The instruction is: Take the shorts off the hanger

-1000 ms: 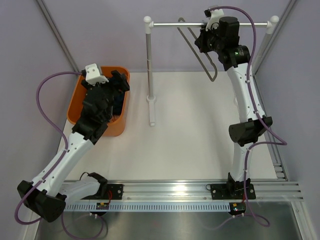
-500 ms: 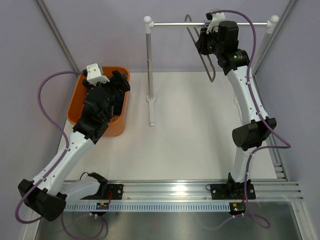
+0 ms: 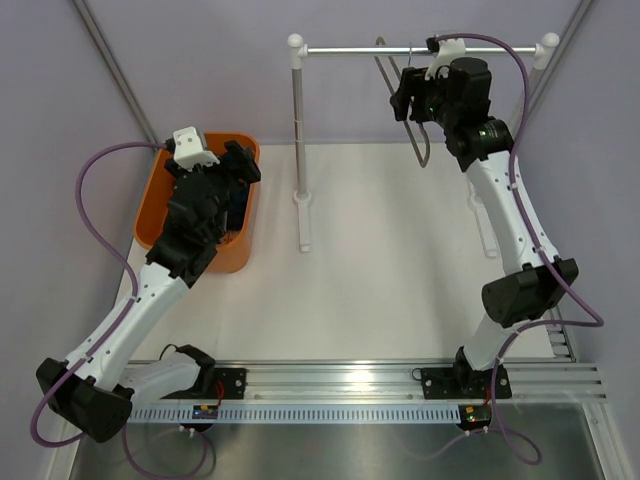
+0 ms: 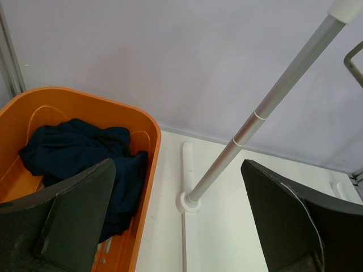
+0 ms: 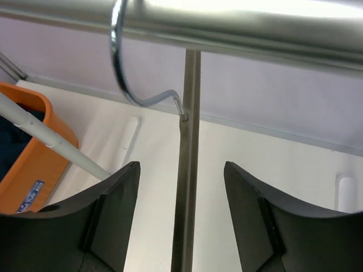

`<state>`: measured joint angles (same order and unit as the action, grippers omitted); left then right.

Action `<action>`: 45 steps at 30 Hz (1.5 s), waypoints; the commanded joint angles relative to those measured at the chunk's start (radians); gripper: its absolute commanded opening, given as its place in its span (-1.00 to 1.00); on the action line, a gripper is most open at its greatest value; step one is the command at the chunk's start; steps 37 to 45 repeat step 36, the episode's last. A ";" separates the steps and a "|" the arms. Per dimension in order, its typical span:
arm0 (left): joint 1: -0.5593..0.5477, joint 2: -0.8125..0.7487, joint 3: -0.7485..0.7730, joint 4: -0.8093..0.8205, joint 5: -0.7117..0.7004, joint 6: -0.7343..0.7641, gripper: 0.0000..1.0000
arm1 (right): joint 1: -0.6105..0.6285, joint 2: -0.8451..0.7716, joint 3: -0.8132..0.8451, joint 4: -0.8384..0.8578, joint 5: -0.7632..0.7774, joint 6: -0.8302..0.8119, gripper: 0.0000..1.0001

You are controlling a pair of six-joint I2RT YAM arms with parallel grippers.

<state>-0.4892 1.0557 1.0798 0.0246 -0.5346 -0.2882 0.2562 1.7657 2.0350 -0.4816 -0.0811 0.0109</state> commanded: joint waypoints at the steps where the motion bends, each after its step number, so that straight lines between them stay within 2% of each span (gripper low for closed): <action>1: -0.002 0.004 -0.003 0.054 0.010 -0.005 0.98 | 0.003 -0.135 -0.051 0.130 0.026 0.034 0.45; 3: -0.002 0.004 0.000 0.052 0.008 -0.006 0.98 | 0.003 -0.175 -0.078 0.132 0.029 0.040 0.47; 4: -0.002 0.004 0.002 0.049 0.008 -0.008 0.98 | 0.003 -0.190 -0.087 0.133 0.037 0.046 0.56; 5: -0.003 0.004 0.002 0.048 0.007 -0.008 0.98 | 0.002 -0.216 -0.096 0.132 0.043 0.047 0.98; 14: -0.002 0.007 0.035 -0.023 0.018 -0.026 0.98 | 0.002 -0.374 -0.249 0.121 0.142 0.063 0.99; 19: -0.005 -0.008 0.055 -0.112 0.082 -0.075 0.98 | 0.002 -0.506 -0.357 0.118 0.158 0.115 0.99; 26: -0.038 -0.022 0.095 -0.242 0.165 -0.092 0.98 | 0.002 -0.716 -0.623 0.118 0.121 0.222 0.99; 31: -0.072 -0.025 0.103 -0.333 0.159 -0.072 0.98 | 0.002 -0.839 -0.795 0.142 0.098 0.268 0.99; 45: -0.080 -0.036 0.100 -0.365 0.179 -0.071 0.98 | 0.002 -0.879 -0.840 0.159 0.099 0.279 0.99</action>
